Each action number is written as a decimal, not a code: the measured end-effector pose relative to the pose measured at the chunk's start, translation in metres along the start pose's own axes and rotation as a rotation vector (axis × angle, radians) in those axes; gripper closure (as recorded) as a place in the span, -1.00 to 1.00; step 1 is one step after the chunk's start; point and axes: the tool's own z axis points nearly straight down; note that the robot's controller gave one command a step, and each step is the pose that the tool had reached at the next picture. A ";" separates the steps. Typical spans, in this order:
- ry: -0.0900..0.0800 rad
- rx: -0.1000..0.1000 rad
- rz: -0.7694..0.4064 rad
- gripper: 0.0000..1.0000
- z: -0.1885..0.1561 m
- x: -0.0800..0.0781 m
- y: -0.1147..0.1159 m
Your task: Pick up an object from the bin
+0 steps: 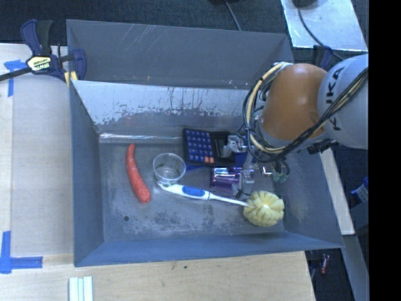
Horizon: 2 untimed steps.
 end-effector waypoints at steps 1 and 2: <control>-0.017 0.002 0.020 1.00 -0.045 -0.046 -0.003; -0.017 0.002 0.019 1.00 -0.045 -0.046 -0.003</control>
Offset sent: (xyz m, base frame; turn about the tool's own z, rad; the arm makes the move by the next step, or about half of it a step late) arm 0.0000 0.0000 0.0000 0.0000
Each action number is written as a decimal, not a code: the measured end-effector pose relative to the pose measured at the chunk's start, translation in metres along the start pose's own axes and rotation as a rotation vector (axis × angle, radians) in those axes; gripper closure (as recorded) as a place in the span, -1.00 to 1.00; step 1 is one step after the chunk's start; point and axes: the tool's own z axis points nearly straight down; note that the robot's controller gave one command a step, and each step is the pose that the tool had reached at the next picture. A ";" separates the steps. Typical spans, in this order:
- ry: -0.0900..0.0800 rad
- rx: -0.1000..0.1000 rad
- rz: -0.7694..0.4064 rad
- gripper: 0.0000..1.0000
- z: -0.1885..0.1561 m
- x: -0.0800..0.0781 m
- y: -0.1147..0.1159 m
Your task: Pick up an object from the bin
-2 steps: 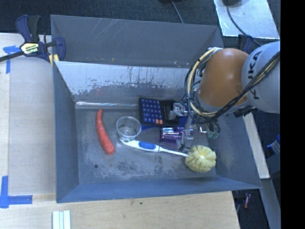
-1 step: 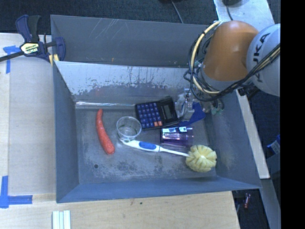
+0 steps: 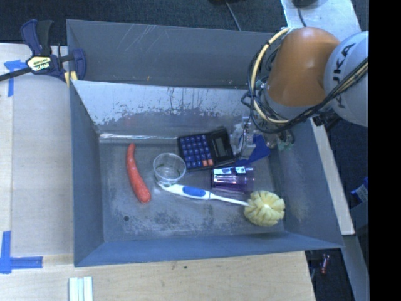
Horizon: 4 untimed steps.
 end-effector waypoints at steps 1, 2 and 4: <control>0.000 0.001 -0.007 1.00 0.002 -0.001 0.002; -0.005 -0.001 0.092 1.00 0.015 -0.013 0.038; -0.007 0.000 -0.027 1.00 0.074 -0.007 0.032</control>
Offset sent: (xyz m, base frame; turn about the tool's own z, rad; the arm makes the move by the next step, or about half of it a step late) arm 0.0134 0.0371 -0.0151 0.0930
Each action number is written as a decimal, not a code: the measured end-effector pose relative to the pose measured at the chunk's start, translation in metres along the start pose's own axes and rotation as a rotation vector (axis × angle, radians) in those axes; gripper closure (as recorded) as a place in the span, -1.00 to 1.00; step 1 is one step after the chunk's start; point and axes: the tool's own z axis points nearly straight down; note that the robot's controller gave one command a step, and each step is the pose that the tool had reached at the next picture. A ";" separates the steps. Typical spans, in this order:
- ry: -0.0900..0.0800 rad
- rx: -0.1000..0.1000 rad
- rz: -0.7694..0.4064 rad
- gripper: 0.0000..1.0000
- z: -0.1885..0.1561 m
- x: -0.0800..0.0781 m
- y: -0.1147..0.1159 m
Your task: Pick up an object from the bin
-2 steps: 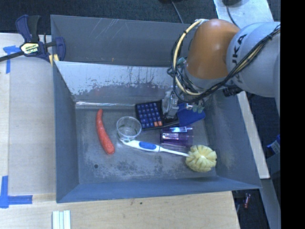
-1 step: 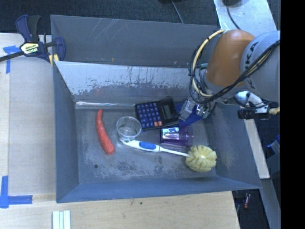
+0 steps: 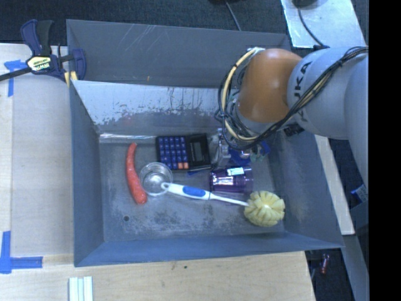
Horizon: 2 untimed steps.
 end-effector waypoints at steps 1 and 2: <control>-0.003 0.003 0.399 1.00 -0.029 0.005 -0.028; -0.006 -0.001 0.266 -1.00 -0.001 0.036 -0.053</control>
Offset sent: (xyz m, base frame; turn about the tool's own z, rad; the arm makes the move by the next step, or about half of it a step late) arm -0.0497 -0.0645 -0.0147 0.1771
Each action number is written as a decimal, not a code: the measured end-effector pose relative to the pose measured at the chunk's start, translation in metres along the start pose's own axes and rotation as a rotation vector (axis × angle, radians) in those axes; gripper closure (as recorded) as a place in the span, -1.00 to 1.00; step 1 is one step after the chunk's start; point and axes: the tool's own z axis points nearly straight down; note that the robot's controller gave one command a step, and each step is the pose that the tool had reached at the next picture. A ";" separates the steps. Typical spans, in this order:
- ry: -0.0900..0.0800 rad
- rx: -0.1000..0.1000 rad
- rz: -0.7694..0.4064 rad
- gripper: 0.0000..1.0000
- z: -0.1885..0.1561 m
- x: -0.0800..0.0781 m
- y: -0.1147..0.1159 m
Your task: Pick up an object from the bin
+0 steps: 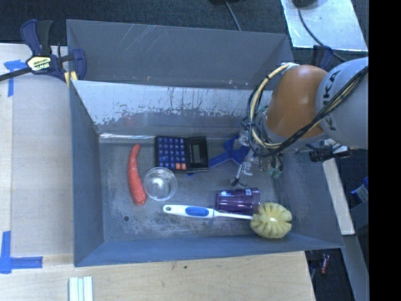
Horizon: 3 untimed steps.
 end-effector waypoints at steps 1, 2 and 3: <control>0.001 0.000 -0.088 1.00 0.013 0.010 -0.014; 0.002 0.000 -0.088 1.00 0.013 0.010 -0.014; -0.005 -0.001 -0.105 1.00 -0.058 0.011 -0.003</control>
Offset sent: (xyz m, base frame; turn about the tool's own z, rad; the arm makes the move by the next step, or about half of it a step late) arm 0.0000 0.0000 0.0000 0.0000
